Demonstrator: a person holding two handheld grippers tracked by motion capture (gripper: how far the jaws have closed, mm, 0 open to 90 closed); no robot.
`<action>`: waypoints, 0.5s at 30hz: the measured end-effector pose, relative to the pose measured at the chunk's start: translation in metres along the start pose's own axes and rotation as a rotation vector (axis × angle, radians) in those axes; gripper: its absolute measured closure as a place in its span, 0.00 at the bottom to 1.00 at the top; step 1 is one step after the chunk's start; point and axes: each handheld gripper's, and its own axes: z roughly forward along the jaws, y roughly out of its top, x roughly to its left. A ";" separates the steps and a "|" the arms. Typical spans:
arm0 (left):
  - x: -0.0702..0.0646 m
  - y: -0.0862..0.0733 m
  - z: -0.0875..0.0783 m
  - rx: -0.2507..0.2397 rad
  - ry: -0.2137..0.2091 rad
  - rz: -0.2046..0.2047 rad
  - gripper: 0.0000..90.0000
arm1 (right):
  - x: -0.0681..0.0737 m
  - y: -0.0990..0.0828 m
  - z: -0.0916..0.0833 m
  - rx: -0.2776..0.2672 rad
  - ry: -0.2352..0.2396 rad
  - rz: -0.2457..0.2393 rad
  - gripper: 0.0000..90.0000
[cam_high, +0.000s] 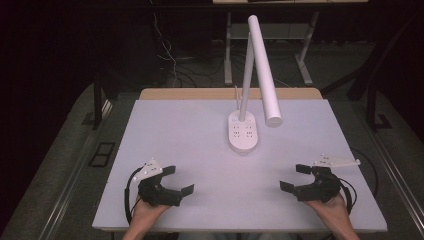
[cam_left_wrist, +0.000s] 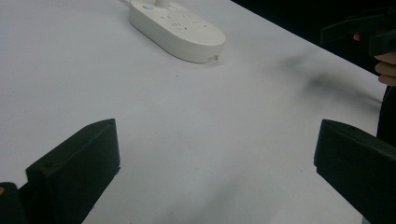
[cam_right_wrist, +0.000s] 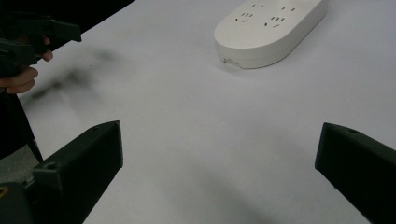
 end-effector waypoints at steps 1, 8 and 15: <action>0.000 0.000 0.000 0.003 0.000 0.002 0.00 | 0.001 0.000 0.000 0.000 0.000 0.006 0.01; 0.001 0.001 0.001 0.006 -0.005 0.006 0.00 | 0.000 -0.001 -0.002 0.009 -0.001 0.002 0.01; 0.001 0.001 0.003 0.007 -0.015 0.006 0.00 | 0.000 -0.001 -0.004 0.011 0.001 0.009 0.01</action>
